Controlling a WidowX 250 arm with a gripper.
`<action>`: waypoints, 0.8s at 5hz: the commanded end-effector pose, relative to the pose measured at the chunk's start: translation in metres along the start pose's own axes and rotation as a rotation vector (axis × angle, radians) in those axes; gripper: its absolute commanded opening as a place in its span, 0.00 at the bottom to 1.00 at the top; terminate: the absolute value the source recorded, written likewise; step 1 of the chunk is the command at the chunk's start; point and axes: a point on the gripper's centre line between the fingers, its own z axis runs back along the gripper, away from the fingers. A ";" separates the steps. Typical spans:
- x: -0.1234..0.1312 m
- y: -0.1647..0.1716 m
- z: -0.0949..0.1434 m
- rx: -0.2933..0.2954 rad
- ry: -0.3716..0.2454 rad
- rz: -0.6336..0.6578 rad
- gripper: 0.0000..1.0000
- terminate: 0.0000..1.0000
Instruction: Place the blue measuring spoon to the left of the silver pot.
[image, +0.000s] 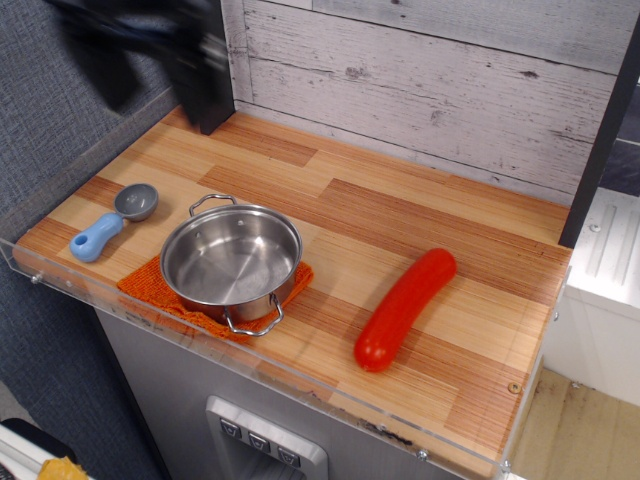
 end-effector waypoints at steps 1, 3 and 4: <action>0.019 -0.014 -0.003 -0.039 0.026 -0.085 1.00 0.00; 0.007 -0.016 0.014 0.055 0.001 -0.102 1.00 0.00; 0.004 -0.020 0.017 0.073 -0.004 -0.102 1.00 0.00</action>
